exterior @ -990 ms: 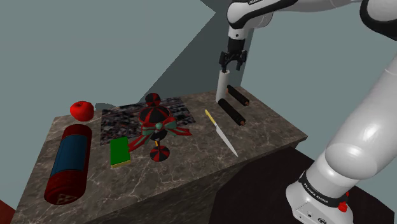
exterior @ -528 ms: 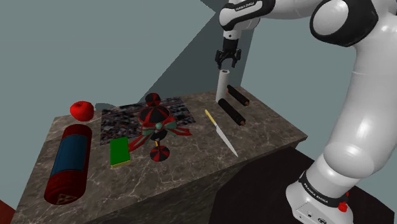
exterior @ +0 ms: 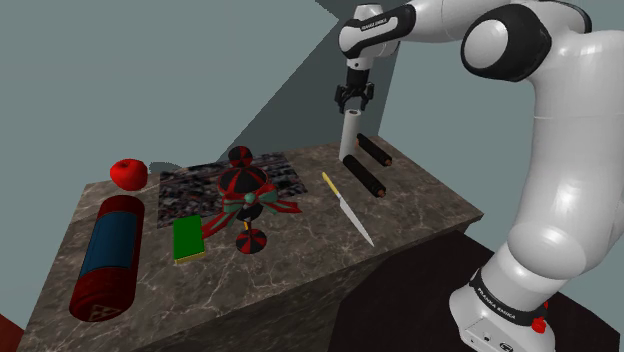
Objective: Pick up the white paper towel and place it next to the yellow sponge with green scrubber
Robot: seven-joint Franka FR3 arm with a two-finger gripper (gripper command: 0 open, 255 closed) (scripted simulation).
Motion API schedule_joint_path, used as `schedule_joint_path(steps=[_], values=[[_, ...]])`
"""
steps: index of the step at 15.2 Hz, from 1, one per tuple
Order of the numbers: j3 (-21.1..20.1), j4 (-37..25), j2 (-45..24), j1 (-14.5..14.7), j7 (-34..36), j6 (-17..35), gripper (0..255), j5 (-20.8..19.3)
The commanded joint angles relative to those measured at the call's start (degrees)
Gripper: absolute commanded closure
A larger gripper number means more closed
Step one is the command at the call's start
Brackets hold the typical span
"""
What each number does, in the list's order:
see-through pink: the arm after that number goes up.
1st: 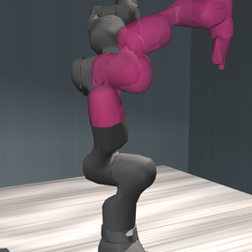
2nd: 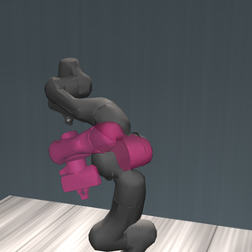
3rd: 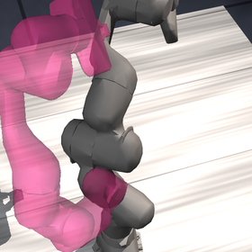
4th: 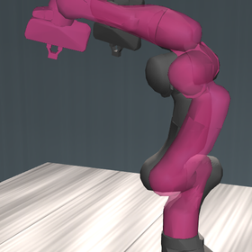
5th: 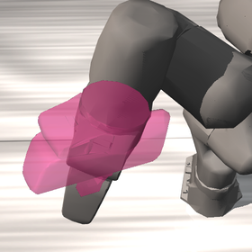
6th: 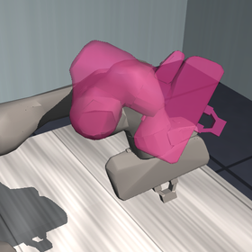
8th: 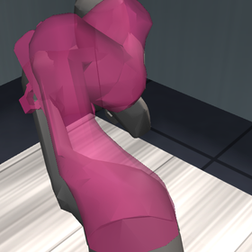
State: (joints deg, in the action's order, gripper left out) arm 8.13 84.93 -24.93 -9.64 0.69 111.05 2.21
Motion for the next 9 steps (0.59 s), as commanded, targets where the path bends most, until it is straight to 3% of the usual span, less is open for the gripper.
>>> schedule_joint_path(steps=[1, 9], values=[[-0.03, 1.40, -0.12, 0.04, 0.01, 1.54, 0, 0.04], [-0.04, 1.67, -0.23, 0.03, 0.00, 1.92, 0, 0.05]])
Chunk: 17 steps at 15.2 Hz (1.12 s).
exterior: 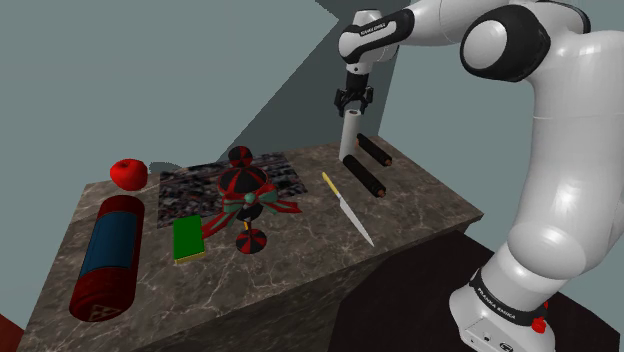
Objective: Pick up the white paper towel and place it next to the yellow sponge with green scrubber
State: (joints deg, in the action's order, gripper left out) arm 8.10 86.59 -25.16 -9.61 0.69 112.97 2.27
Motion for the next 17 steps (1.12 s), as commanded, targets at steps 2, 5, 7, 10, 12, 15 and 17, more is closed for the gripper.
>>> schedule_joint_path(steps=[2, 5, 7, 10, 12, 15, 17], values=[[0.00, 0.00, 0.00, 0.00, 0.00, 0.00, 255, 0.00], [0.00, 0.00, -0.01, -0.01, -0.01, 0.01, 255, 0.00], [0.00, 0.00, 0.00, -0.01, -0.01, 0.00, 255, 0.00], [0.00, 0.00, 0.00, 0.00, 0.00, 0.01, 255, 0.00], [0.03, -1.03, 0.34, 0.00, 0.02, -1.37, 255, -0.05], [0.07, -2.77, 0.73, -0.03, 0.03, -3.49, 255, -0.12], [0.09, -4.01, 0.93, -0.05, 0.04, -4.93, 255, -0.15]])
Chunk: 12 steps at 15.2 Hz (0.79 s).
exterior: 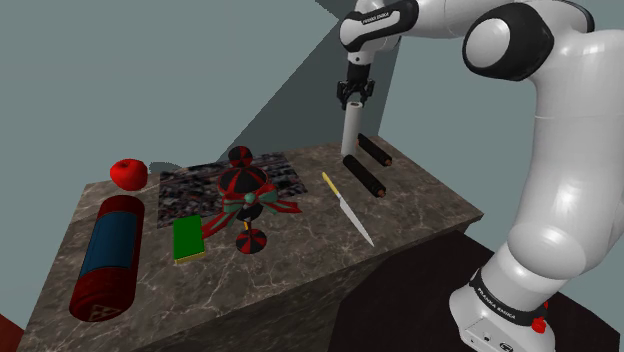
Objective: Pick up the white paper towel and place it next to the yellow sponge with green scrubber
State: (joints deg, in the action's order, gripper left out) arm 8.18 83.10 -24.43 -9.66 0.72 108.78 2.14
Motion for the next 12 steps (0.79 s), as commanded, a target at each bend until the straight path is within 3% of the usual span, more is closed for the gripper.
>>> schedule_joint_path(steps=[1, 11, 12], values=[[0.02, -1.17, 0.28, -0.01, 0.01, -1.47, 255, -0.04], [0.11, -8.78, 0.28, -0.24, -0.01, -9.08, 255, -0.07], [-0.17, -7.11, 1.41, 0.70, 1.14, -8.53, 255, -0.35]])
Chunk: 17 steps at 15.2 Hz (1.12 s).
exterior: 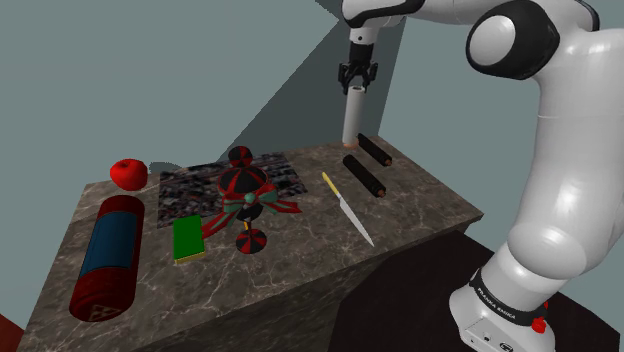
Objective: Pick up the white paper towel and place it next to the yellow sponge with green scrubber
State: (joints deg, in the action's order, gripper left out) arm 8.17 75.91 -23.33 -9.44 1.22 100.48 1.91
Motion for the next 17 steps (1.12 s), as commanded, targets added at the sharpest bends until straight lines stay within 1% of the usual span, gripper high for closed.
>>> schedule_joint_path(steps=[1, 5, 9, 17], values=[[-0.45, 1.63, 1.36, 1.41, 1.80, 0.25, 255, -0.39], [-1.74, 6.67, 4.86, 4.99, 6.60, 1.75, 255, -1.36], [-3.31, 10.16, 7.35, 8.35, 11.54, 2.66, 255, -2.18], [-6.84, 13.18, 9.60, 14.77, 21.62, 3.19, 255, -3.41]])
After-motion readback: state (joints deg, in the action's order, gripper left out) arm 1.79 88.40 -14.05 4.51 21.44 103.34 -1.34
